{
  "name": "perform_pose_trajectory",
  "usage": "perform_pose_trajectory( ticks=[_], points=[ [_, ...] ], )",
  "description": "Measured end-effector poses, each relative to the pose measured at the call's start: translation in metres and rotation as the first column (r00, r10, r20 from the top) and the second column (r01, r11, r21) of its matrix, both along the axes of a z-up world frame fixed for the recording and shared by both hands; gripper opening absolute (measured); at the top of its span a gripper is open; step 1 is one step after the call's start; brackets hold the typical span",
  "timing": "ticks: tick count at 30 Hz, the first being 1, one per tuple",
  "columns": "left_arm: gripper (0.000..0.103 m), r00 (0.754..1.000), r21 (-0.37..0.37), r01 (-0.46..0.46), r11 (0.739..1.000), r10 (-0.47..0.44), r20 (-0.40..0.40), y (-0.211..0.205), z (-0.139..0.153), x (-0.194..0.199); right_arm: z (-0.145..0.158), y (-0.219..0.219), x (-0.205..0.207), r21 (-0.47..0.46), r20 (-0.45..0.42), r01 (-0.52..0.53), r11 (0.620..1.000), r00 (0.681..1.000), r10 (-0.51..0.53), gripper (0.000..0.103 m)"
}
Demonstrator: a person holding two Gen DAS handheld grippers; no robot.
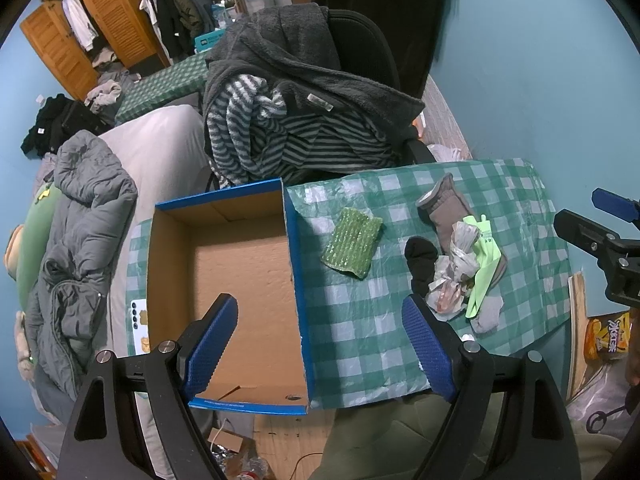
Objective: Organize soft objects
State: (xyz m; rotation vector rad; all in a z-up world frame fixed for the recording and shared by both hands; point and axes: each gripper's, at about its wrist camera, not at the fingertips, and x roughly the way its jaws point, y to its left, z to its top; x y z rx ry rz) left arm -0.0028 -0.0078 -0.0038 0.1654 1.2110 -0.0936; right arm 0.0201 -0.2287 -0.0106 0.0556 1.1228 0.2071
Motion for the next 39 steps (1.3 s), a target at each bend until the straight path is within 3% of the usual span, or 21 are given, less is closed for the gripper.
perform_pose_trajectory(
  ticks=[10,21,28,39],
  points=[
    [0.086,1.0,-0.002,0.003,1.0,-0.003,-0.009,-0.002,-0.002,-0.001,-0.002,-0.002,0.002,-0.001,-0.008,0.003,1.0,1.0,-0.003,0.1],
    [0.085,0.997,0.016,0.033,0.999,-0.032,-0.064,-0.013,-0.027,0.022,-0.034,-0.025,0.016,-0.031,-0.056,0.008,0.999,0.998,-0.009,0.1],
    [0.085,0.992,-0.002,0.041,0.999,-0.041,-0.123,-0.022,-0.053,0.042,-0.066,-0.041,0.025,-0.035,-0.111,0.019,0.999,0.994,-0.023,0.1],
    [0.085,0.98,0.043,0.096,0.994,-0.087,-0.177,-0.043,-0.095,0.069,-0.125,-0.061,0.037,-0.028,-0.205,0.039,0.999,0.978,-0.044,0.1]
  ],
)
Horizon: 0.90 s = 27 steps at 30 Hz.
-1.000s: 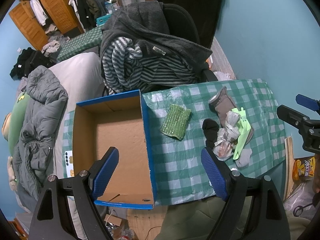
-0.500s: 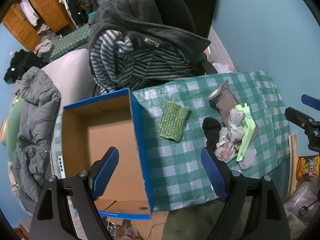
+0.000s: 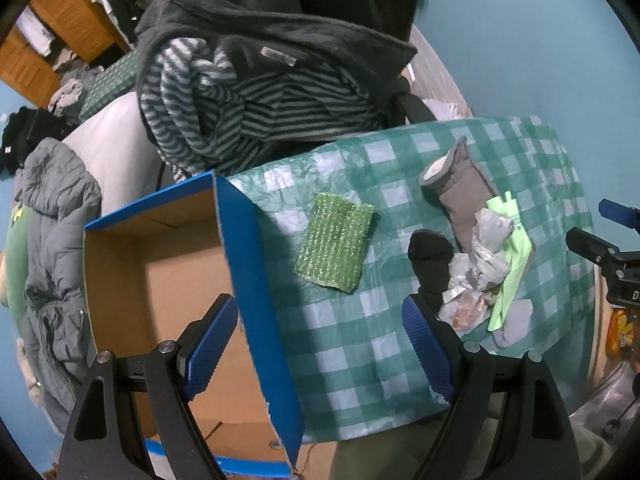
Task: Organize soft objects
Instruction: 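Grasp the green knit scrubber with the left tool while the right tool grasps the lime-green cloth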
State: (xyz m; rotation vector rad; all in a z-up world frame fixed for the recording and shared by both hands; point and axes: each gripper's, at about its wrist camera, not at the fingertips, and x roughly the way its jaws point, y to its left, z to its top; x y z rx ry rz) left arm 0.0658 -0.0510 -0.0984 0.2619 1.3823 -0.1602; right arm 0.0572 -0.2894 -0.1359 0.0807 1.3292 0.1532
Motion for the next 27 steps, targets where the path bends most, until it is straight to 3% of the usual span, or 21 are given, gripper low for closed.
perform_pose_trajectory(
  ticks=[8,21,27],
  points=[
    [0.086,0.997,-0.003,0.014,1.0,-0.014,-0.073,-0.013,-0.036,0.016,-0.038,-0.001,0.007,-0.024,-0.062,-0.011,1.0,0.998,0.009,0.099],
    [0.085,0.992,0.02,0.031,0.999,-0.029,-0.122,-0.027,-0.076,0.033,-0.078,0.008,0.018,-0.025,-0.137,-0.022,0.999,0.99,0.018,0.097],
    [0.086,0.988,0.017,-0.001,1.0,0.004,-0.153,-0.024,-0.096,0.042,-0.087,0.013,0.024,-0.026,-0.154,-0.032,0.999,0.988,0.028,0.089]
  ],
)
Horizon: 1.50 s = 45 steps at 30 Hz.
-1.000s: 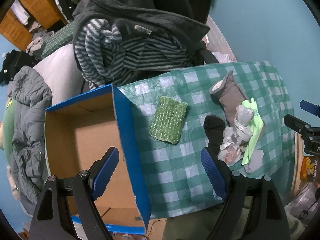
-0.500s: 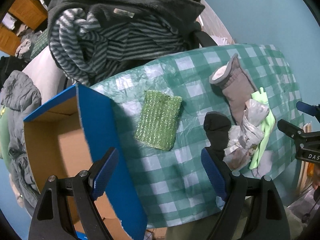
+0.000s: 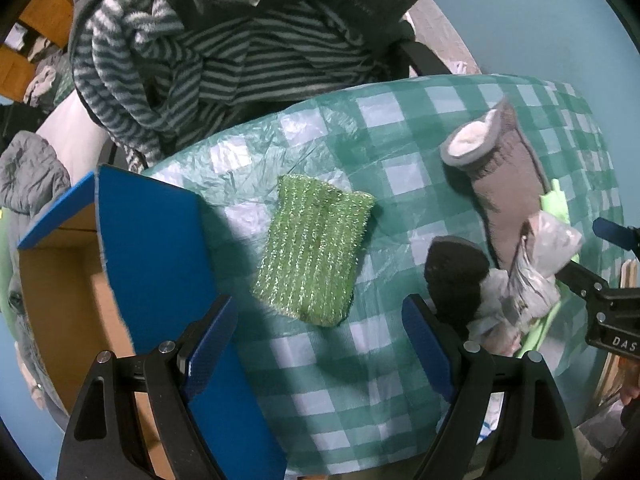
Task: Organize soft objects
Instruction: 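Grasp the green knit scrubber with the left tool while the right tool grasps the lime-green cloth, then lift the scrubber and cloth and carry both over the cardboard box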
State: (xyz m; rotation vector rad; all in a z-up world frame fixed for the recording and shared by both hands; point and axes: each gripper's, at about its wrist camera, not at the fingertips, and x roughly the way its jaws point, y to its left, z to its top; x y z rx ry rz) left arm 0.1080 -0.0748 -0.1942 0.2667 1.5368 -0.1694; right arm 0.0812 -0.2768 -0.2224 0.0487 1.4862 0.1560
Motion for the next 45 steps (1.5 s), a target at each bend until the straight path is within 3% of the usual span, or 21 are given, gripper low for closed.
perform_pose_trajectory(
  ticks=[9,13,17,22,24,27,29,35,38,43,45],
  points=[
    [0.085,0.999,0.029,0.0,1.0,0.001,-0.036,-0.001,-0.027,0.009,-0.006,0.0,0.003,0.003,-0.02,-0.003,1.0,1.0,0.003,0.073],
    [0.085,0.998,0.048,-0.005,0.999,0.008,-0.055,0.0,-0.041,0.013,-0.009,-0.004,0.002,0.029,-0.042,0.011,1.0,0.999,-0.01,0.057],
    [0.085,0.998,0.058,-0.014,0.998,0.018,-0.065,0.001,-0.049,0.014,-0.012,-0.01,0.001,0.081,-0.059,0.042,0.996,0.998,-0.037,0.026],
    [0.085,0.997,0.037,-0.032,0.999,0.035,-0.073,0.005,-0.054,0.015,-0.005,-0.016,-0.003,0.114,-0.049,0.063,0.991,0.997,-0.058,0.017],
    [0.085,0.997,0.024,-0.044,0.999,0.045,-0.067,0.008,-0.055,0.016,-0.002,-0.018,-0.004,0.122,-0.043,0.063,0.991,0.997,-0.059,0.016],
    [0.073,0.997,0.011,-0.052,0.999,0.053,-0.053,0.008,-0.053,0.015,0.002,-0.02,-0.005,0.128,-0.033,0.067,0.99,0.997,-0.063,0.016],
    [0.052,0.996,0.001,-0.06,0.998,0.06,-0.062,0.01,-0.055,0.014,0.004,-0.021,-0.007,0.129,-0.025,0.071,0.989,0.997,-0.068,0.016],
    [0.017,0.995,-0.055,-0.086,0.995,0.083,-0.061,0.015,-0.055,0.011,0.013,-0.023,-0.01,0.13,0.001,0.067,0.989,0.998,-0.067,0.016],
    [0.011,0.995,-0.069,-0.08,0.994,0.076,-0.058,0.015,-0.052,0.007,0.016,-0.026,-0.012,0.136,0.009,0.067,0.989,0.998,-0.068,0.016],
    [0.01,0.996,-0.064,-0.079,0.995,0.077,-0.047,0.017,-0.047,0.003,0.014,-0.028,-0.015,0.141,-0.002,0.081,0.987,0.997,-0.082,0.018],
    [0.01,0.996,-0.065,-0.079,0.995,0.076,-0.039,0.017,-0.042,-0.001,0.012,-0.028,-0.016,0.121,-0.001,0.08,0.989,0.997,-0.08,0.04]
  ],
)
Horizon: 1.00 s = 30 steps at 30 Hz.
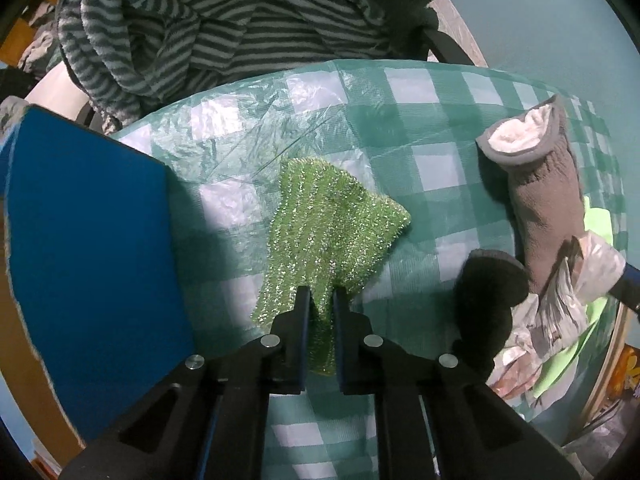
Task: Organize soft objects
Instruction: 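Lift the scrubber and cloth and carry both over the cardboard box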
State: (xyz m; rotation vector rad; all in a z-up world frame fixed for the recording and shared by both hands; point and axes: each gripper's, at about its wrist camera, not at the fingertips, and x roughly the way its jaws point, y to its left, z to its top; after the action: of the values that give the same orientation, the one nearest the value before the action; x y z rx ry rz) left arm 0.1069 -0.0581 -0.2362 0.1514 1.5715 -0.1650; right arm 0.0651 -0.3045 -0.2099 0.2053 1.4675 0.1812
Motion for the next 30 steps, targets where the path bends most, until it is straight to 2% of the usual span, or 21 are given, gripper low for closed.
perform_pose_trajectory(
  ticks=[1,2,11,15,16,17,19,24,30],
  points=[
    [0.01,1.0,-0.001,0.002,1.0,-0.002,0.003,0.0,0.002,-0.001,0.0,0.001,-0.001,-0.011,0.002,-0.002,1.0,1.0,0.002,0.056],
    [0.01,1.0,-0.001,0.004,1.0,-0.004,0.007,0.0,0.004,-0.003,0.0,0.002,-0.002,-0.016,0.008,-0.007,1.0,1.0,0.007,0.057],
    [0.01,0.999,0.003,0.019,1.0,-0.019,0.034,-0.002,0.018,-0.014,-0.019,0.011,-0.005,-0.006,-0.042,-0.006,1.0,0.999,0.005,0.058],
    [0.01,0.998,0.007,0.03,1.0,-0.03,0.046,-0.003,0.023,-0.019,-0.032,0.017,-0.006,-0.049,-0.071,-0.016,0.999,0.997,0.012,0.057],
    [0.01,0.998,0.008,0.03,1.0,-0.031,0.048,-0.003,0.025,-0.02,-0.033,0.017,-0.007,-0.052,-0.076,-0.014,0.999,0.997,0.01,0.05],
    [0.01,0.998,0.008,0.029,1.0,-0.03,0.05,-0.002,0.027,-0.021,-0.034,0.016,-0.008,-0.047,-0.077,-0.012,0.999,0.997,0.009,0.036],
    [0.01,0.998,0.005,0.025,1.0,-0.026,0.052,-0.001,0.03,-0.025,-0.035,0.015,-0.01,-0.022,-0.083,-0.004,1.0,0.997,0.002,0.02],
    [0.01,0.998,-0.01,0.018,1.0,-0.017,0.066,0.001,0.04,-0.033,-0.03,0.008,-0.013,0.026,-0.063,0.032,0.999,0.998,-0.03,0.008],
    [0.01,0.995,-0.027,0.016,1.0,-0.013,0.096,0.004,0.058,-0.041,-0.007,-0.003,-0.017,0.059,-0.004,0.049,0.997,0.999,-0.049,0.008]
  ],
)
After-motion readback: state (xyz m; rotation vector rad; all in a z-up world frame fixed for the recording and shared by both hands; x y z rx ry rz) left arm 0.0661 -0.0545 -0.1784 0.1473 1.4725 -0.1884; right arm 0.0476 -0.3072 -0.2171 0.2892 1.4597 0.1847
